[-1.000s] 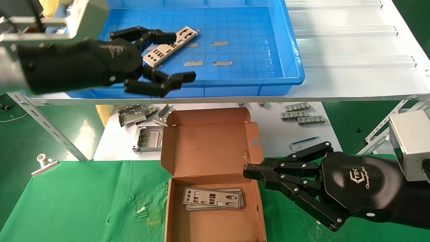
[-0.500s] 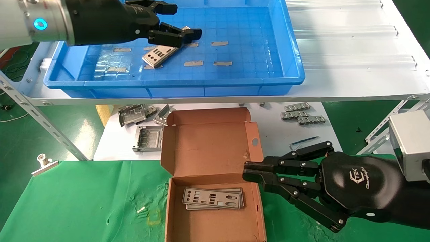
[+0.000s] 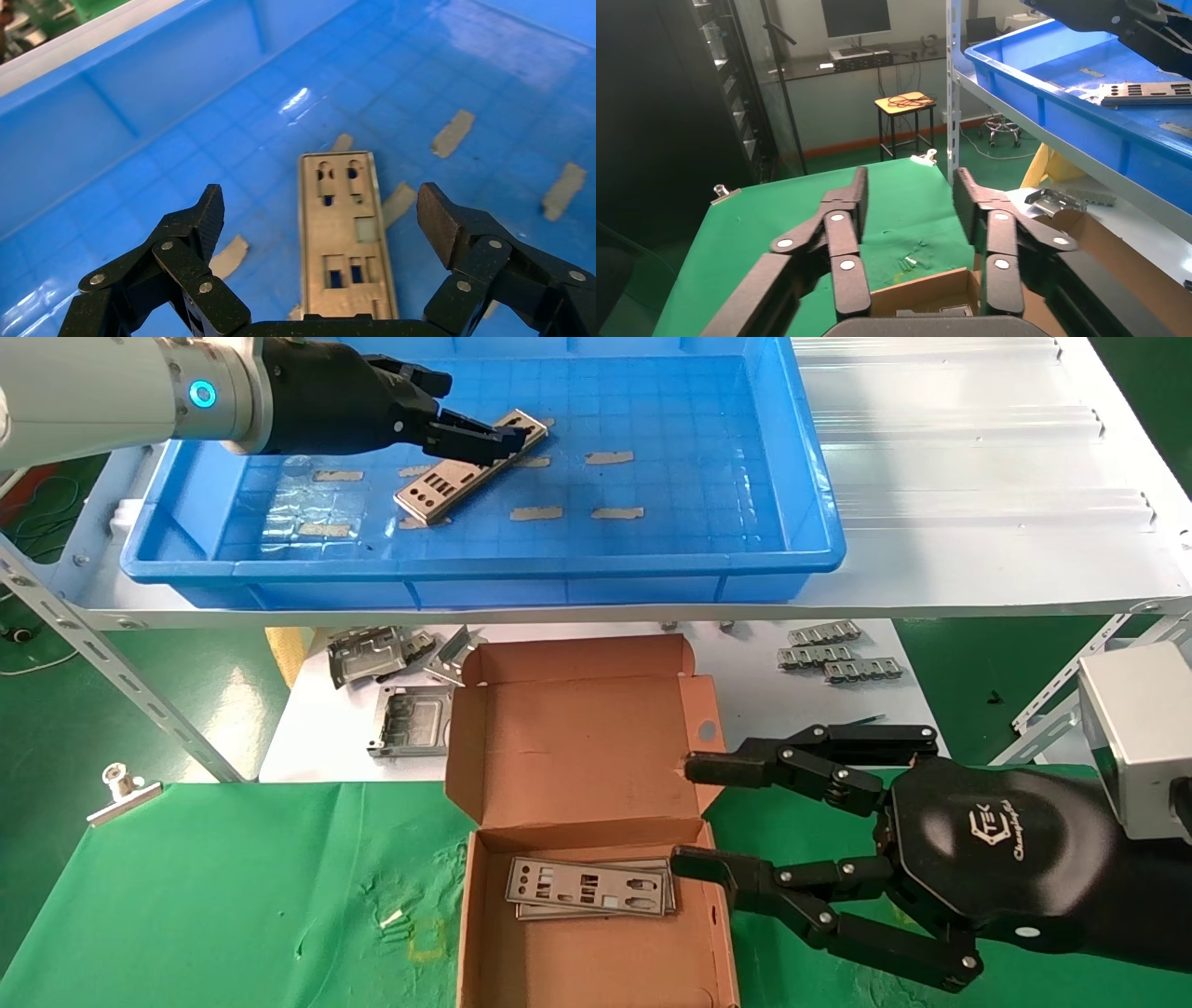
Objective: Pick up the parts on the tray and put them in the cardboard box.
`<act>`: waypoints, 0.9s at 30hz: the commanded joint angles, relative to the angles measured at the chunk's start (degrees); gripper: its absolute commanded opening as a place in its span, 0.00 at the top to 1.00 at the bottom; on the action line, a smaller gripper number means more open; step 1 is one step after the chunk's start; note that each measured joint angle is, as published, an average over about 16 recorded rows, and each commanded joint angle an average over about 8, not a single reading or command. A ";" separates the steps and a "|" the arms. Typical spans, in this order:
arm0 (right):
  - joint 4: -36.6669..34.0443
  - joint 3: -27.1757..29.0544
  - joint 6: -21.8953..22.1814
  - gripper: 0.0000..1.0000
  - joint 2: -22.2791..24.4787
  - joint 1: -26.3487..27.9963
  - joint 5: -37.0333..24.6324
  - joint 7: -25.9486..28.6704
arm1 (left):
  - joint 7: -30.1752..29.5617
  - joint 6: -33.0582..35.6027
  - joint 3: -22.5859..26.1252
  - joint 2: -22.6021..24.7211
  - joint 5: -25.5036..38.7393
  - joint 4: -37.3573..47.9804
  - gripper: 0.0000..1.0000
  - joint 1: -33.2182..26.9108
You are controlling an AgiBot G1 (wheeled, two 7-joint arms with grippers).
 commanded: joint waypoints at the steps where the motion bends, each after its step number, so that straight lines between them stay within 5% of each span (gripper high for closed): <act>1: 0.00 0.00 0.00 0.00 0.00 0.00 0.00 0.00 | -0.38 -1.27 0.47 0.65 0.71 1.10 0.00 -0.41; 27: -0.02 0.00 0.01 0.00 0.01 -0.02 0.01 0.00 | -3.42 -0.58 2.23 1.44 2.97 0.65 0.00 -0.64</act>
